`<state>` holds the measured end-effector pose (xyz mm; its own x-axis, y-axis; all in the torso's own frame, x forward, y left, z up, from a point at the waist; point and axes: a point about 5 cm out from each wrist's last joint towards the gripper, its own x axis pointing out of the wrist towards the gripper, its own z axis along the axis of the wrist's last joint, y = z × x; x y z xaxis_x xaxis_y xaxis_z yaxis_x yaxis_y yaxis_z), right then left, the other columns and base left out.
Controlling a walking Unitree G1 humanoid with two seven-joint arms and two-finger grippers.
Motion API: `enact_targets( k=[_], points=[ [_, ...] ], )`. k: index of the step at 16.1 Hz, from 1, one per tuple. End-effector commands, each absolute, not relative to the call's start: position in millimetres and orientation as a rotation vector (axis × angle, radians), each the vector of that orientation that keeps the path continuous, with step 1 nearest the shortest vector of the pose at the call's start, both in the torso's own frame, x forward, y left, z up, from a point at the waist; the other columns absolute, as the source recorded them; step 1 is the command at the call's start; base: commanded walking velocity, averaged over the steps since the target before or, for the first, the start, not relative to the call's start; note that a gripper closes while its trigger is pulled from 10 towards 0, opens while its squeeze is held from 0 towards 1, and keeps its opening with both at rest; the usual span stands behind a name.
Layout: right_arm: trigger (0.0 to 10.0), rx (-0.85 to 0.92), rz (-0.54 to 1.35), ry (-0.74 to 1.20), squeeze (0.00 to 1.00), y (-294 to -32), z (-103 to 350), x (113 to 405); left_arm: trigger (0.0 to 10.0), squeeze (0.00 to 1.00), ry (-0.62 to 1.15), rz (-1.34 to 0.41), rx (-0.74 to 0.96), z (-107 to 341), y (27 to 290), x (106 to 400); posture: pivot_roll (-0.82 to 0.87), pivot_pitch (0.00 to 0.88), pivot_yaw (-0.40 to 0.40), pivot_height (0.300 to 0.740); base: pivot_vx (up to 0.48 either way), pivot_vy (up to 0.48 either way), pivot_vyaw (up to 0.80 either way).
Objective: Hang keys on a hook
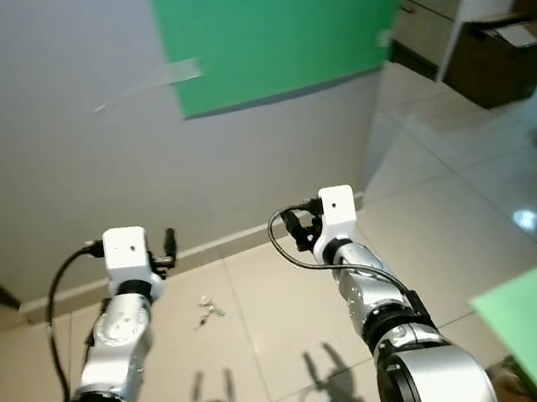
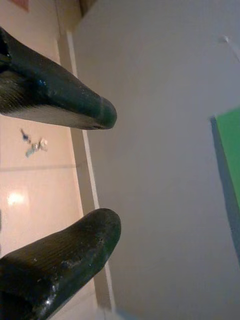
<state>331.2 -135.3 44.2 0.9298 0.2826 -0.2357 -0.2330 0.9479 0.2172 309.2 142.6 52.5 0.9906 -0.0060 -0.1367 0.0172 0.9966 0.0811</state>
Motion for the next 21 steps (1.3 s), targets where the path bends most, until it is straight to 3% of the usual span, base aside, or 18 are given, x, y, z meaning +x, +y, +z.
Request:
enact_targets(
  k=[1, 4, 21],
  points=[
    [10.0, 0.164, 0.281, 0.247, 0.0, -132.7, 49.7, 334.4, 10.0, 0.0, 0.119, -0.024, 0.089, 57.4, 142.8, 312.8, -0.06, 0.0, 0.008, 0.74, 0.341, -0.334, 0.0],
    [10.0, 0.151, 0.292, 0.254, 0.0, -130.6, 48.4, 333.4, 10.0, 0.0, 0.12, -0.012, 0.084, 56.9, 143.1, 313.0, -0.06, 0.0, 0.008, 0.74, 0.391, -0.182, -0.76],
    [10.0, 0.099, 0.283, 0.283, 0.0, -127.4, 43.0, 330.2, 10.0, 0.0, 0.135, -0.008, 0.095, 55.6, 147.1, 314.8, -0.07, 0.0, 0.029, 0.74, 0.0, 0.0, -0.73]
  ],
)
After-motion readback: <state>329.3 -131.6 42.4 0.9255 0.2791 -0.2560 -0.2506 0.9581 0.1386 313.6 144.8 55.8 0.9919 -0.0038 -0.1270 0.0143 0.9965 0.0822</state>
